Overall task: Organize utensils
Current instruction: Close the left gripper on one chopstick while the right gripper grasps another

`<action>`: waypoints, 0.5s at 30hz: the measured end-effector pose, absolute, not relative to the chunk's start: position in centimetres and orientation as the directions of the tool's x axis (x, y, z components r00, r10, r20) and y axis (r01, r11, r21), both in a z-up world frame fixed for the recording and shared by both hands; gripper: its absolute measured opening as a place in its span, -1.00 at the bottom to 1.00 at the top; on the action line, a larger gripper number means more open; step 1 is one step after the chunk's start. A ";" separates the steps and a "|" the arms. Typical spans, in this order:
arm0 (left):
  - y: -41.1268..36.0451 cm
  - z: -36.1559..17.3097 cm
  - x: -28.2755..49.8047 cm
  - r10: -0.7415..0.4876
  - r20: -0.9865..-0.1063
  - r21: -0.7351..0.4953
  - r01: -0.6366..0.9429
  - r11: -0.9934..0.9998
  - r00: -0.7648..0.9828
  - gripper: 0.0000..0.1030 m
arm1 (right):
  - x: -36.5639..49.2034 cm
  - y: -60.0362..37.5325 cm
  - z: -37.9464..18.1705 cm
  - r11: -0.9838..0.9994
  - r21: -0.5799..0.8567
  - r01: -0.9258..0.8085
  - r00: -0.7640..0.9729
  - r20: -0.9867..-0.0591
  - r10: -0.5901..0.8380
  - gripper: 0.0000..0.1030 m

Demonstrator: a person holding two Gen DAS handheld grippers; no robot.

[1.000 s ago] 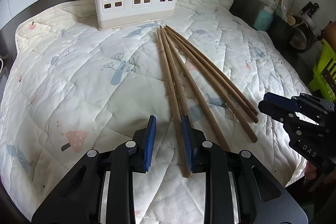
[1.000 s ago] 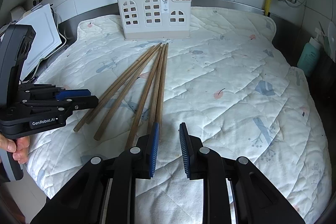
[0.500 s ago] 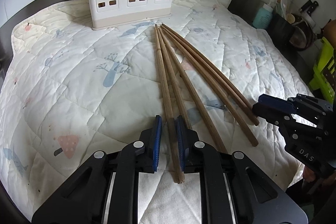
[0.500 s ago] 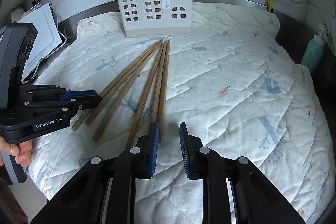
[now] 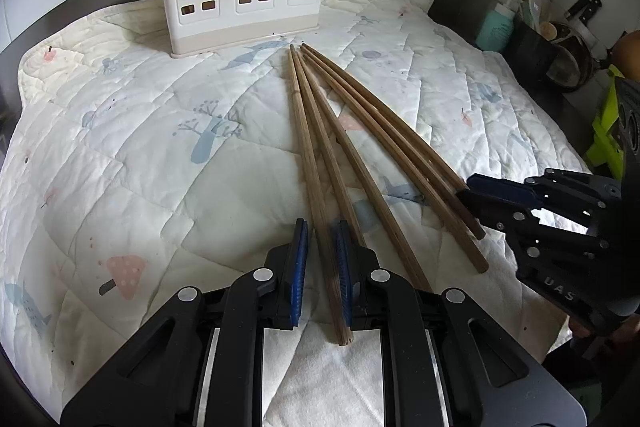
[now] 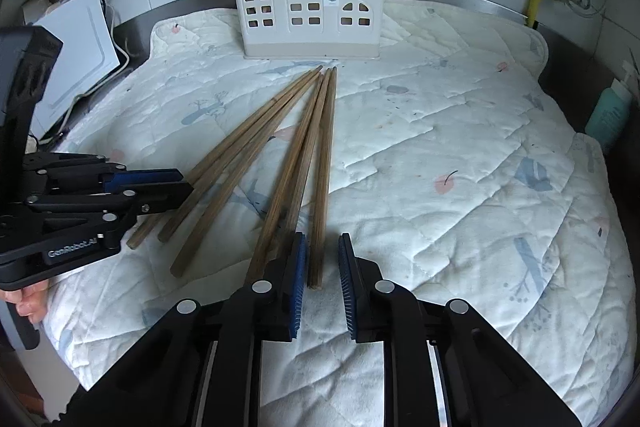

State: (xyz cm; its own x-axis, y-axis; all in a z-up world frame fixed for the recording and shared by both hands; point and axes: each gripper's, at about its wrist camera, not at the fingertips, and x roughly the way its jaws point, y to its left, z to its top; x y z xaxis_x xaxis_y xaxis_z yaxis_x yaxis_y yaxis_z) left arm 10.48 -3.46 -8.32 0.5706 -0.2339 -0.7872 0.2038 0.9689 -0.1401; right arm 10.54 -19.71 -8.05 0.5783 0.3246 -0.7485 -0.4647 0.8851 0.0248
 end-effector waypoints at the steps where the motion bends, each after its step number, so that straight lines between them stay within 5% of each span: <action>1: -3.5 -8.3 10.5 -0.232 -0.787 -0.137 0.205 0.969 0.572 -0.73 | 10.6 -19.7 -8.0 0.885 0.023 -0.464 0.579 -0.749 0.323 -0.77; 15: -3.1 -7.9 10.7 -0.258 -0.778 -0.170 0.203 0.964 0.573 -0.84 | 9.7 -21.0 -5.2 0.890 0.029 -0.455 0.632 -0.693 0.346 -0.87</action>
State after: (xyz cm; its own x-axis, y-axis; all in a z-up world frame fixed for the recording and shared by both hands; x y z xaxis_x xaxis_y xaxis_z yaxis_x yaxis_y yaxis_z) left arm 10.74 -3.08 -7.89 0.5727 -0.2579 -0.7781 0.2029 0.9643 -0.1703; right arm 9.70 -20.97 -5.25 0.6320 0.3465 -0.6932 -0.4555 0.8898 0.0294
